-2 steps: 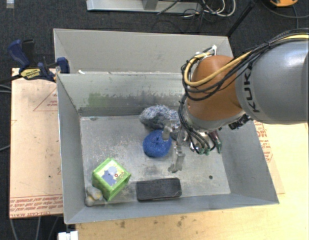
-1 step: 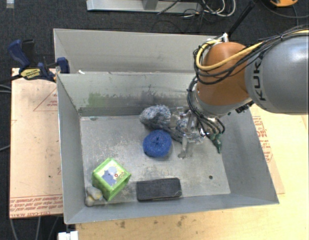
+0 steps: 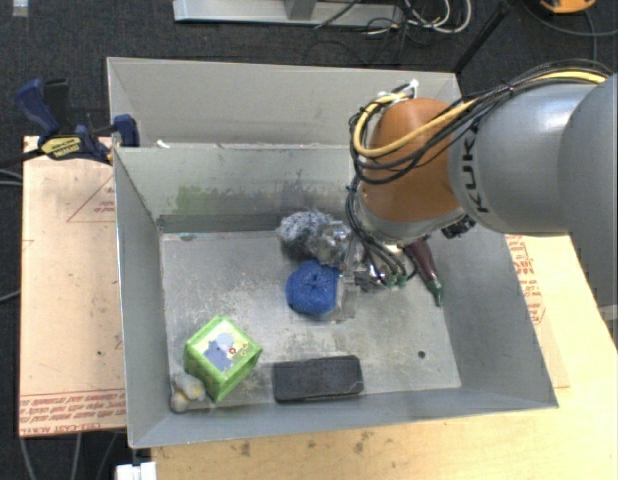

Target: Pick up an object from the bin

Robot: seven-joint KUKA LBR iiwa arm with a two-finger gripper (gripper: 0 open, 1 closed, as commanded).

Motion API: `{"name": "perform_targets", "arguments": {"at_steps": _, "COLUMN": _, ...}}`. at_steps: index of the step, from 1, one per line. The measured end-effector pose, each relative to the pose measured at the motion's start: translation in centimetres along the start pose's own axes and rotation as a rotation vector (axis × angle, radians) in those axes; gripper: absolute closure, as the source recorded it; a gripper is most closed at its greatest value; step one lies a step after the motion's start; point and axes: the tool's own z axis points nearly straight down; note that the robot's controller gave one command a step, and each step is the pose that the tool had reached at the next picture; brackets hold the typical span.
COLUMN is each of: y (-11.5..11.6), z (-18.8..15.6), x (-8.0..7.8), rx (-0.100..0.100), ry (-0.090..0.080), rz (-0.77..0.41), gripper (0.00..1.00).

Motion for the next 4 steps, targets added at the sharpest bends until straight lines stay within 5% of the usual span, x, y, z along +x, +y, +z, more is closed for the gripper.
{"name": "perform_targets", "arguments": {"at_steps": 1, "y": 2.4, "z": 3.4, "x": -3.7, "rx": -0.007, "ry": 0.001, "rz": 0.093, "gripper": 1.0}}
{"name": "perform_targets", "arguments": {"at_steps": 2, "y": 2.4, "z": 3.4, "x": -3.7, "rx": -0.007, "ry": 0.001, "rz": 0.093, "gripper": 1.0}}
{"name": "perform_targets", "arguments": {"at_steps": 3, "y": 1.8, "z": -1.3, "x": -3.0, "rx": -0.003, "ry": 0.01, "rz": 0.069, "gripper": 1.0}}
{"name": "perform_targets", "arguments": {"at_steps": 4, "y": 2.4, "z": 3.9, "x": -4.7, "rx": -0.004, "ry": 0.008, "rz": 0.029, "gripper": 0.0}}
